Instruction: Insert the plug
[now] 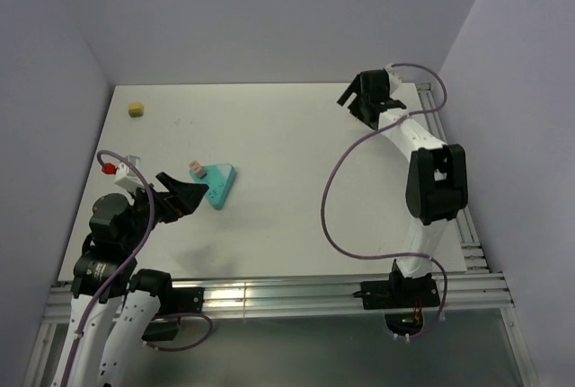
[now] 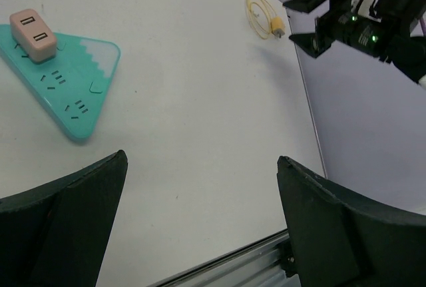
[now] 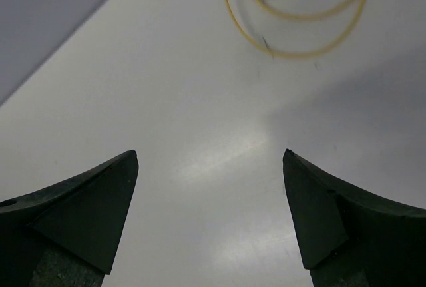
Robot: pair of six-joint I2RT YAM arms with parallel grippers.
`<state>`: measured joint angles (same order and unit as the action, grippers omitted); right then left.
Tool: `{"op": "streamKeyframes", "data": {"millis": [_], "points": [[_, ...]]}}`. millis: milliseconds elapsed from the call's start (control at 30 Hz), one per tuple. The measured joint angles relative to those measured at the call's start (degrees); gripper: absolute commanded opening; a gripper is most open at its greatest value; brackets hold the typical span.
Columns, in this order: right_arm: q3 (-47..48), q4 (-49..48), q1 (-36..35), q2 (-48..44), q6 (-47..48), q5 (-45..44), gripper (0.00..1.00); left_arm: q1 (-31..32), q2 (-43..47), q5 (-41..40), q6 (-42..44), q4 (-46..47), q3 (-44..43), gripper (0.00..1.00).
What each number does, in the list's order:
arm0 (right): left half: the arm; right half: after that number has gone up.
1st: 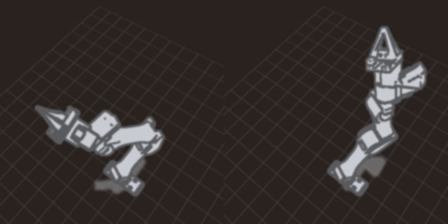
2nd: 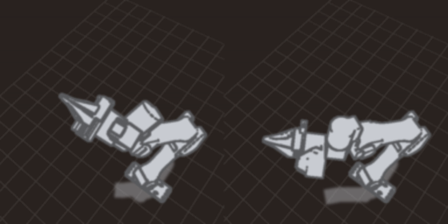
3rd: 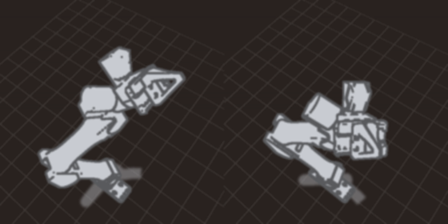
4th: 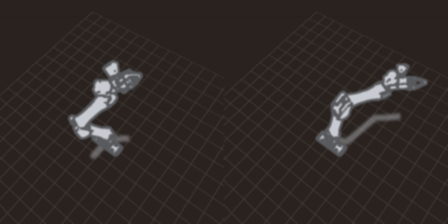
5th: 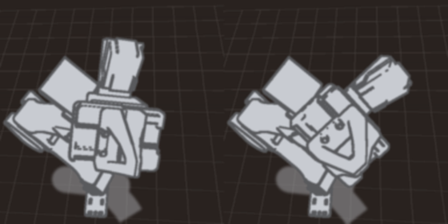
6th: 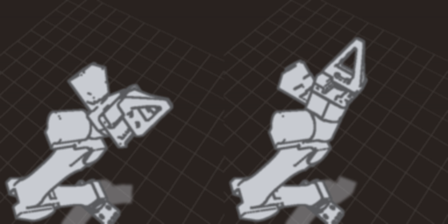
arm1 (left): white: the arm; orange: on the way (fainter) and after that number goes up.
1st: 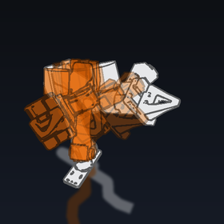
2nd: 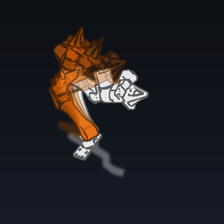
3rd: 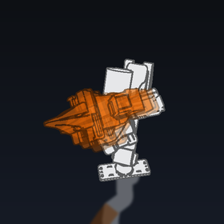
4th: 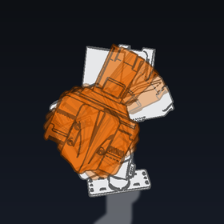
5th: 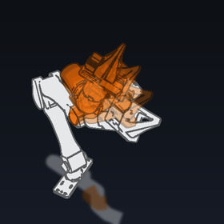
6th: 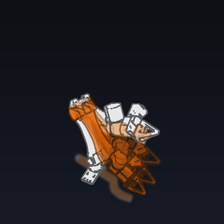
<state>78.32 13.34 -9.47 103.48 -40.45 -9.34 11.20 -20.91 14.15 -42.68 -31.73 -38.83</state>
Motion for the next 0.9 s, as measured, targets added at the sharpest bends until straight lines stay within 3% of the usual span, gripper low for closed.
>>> {"op": "streamKeyframes", "data": {"millis": [333,900], "points": [[32.3,8.2,5.6,23.5,4.1,-3.7,0.95,0.0,3.6,0.0,1.4,1.0,0.0,1.0],[44.7,16.0,16.8,34.1,5.3,-2.4,0.94,0.6,4.6,0.2,2.8,0.6,0.0,0.99]]}}
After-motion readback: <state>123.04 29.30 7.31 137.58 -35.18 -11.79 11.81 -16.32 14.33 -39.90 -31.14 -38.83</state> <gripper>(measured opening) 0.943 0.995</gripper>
